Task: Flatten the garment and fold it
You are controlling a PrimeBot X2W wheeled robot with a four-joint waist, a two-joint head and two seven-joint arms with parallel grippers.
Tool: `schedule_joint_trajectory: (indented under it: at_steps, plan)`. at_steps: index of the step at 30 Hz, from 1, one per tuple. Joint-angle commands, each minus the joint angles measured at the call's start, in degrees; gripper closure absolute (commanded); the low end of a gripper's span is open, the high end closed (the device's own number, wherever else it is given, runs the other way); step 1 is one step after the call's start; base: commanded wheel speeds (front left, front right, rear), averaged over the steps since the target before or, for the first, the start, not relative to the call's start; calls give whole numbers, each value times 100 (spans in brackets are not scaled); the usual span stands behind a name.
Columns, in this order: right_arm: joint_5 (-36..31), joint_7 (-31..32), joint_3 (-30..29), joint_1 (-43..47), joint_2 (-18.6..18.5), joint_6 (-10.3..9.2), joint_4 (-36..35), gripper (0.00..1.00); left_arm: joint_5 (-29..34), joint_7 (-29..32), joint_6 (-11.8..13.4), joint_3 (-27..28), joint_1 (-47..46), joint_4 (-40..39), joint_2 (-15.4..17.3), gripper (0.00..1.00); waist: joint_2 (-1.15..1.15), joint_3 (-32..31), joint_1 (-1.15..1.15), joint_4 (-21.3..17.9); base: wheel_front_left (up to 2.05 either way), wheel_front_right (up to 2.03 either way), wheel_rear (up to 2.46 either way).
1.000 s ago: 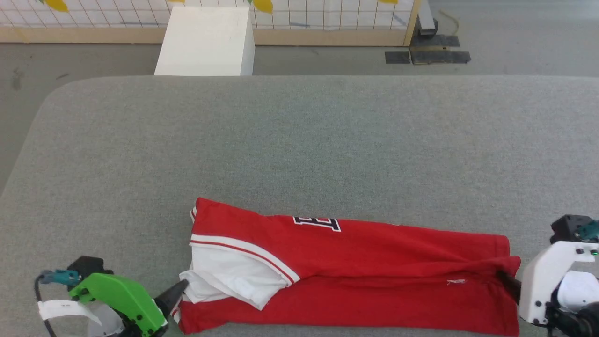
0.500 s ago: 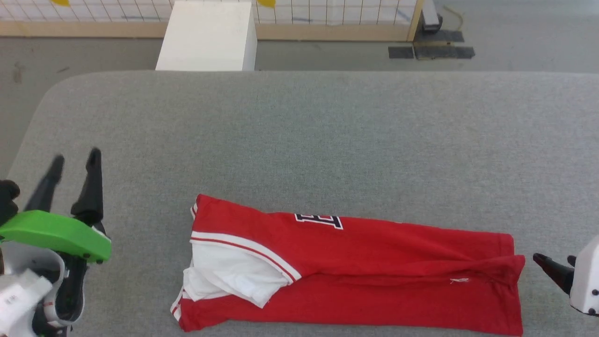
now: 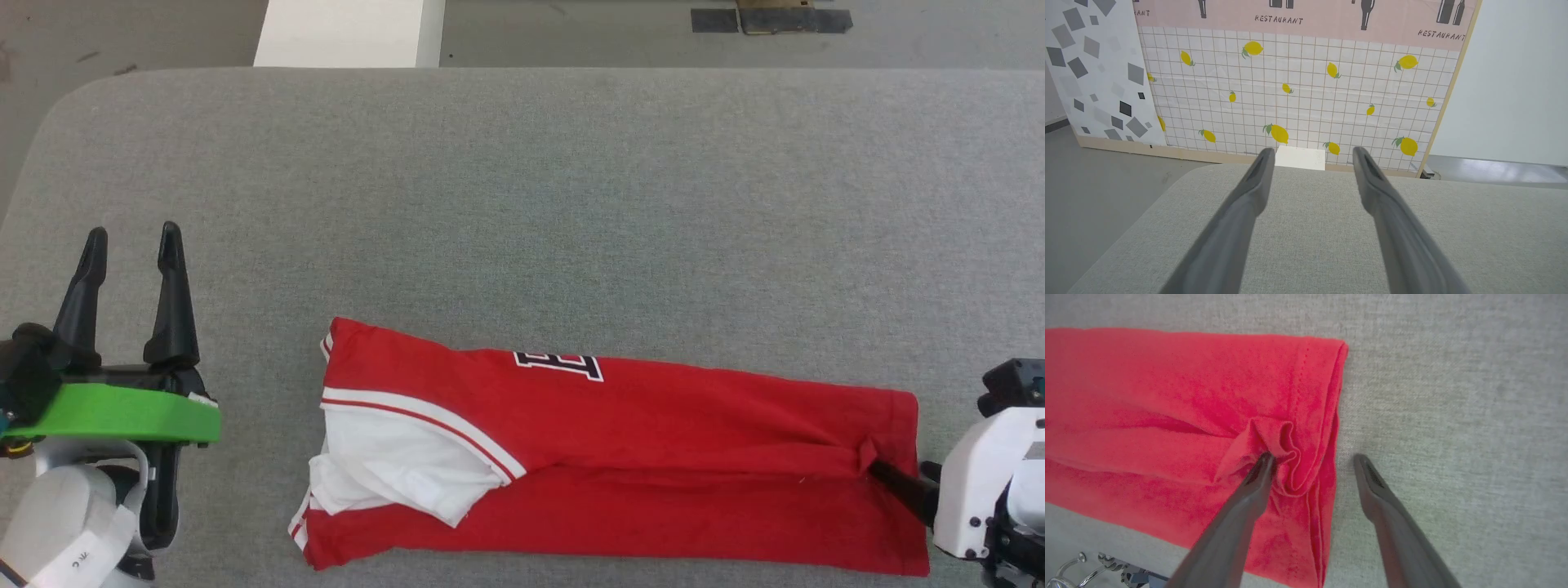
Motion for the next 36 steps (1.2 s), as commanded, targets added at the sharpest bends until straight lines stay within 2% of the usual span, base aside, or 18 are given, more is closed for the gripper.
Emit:
schedule_joint_trajectory:
  at_steps: [1, 9, 13, 14, 15, 16, 24, 29, 36]
  plan:
    - [72, -66, 144, -62, 103, -8, 119, 0, 122, -40, -77, 93, -22, 5, -91, 0, 0, 31, 0, -10, 0, 0, 0]
    - [165, -325, 892, -263, 353, -8, 411, 0, 376, -41, -401, 482, 96, 158, -539, 0, 0, 24, 0, -28, 0, 0, 0]
    - [174, -368, 1065, -370, 268, -8, 580, 0, 511, -42, -535, 579, 69, 214, -666, 0, 0, 15, 0, 12, 0, 0, 0]
    - [165, -356, 1076, -388, 248, -8, 620, 17, 524, -42, -554, 590, 72, 241, -691, 0, 0, 13, 0, 20, 0, 0, 0]
    - [155, -324, 1096, -409, 220, -8, 665, 84, 548, -42, -577, 601, 67, 266, -713, 0, 0, 11, 0, 30, 0, 0, 0]
    - [147, -294, 1100, -423, 191, -8, 696, 100, 563, -42, -594, 618, 59, 277, -735, 0, 0, 6, 0, 38, 0, 0, 0]
    - [66, -176, 644, -439, -54, -8, 766, 100, 658, -42, -715, 716, 111, 393, -864, 0, 0, -77, 0, 53, 0, 0, 0]
    - [-192, -125, -75, -382, -317, -8, 793, 100, 671, -42, -765, 753, 144, 433, -901, 0, 0, -82, 0, 50, 0, 0, 0]
    - [-650, 38, -1164, -400, -407, -8, 933, 100, 669, -42, -832, 667, 207, 485, -882, 0, 0, -60, 0, 52, 0, 0, 0]
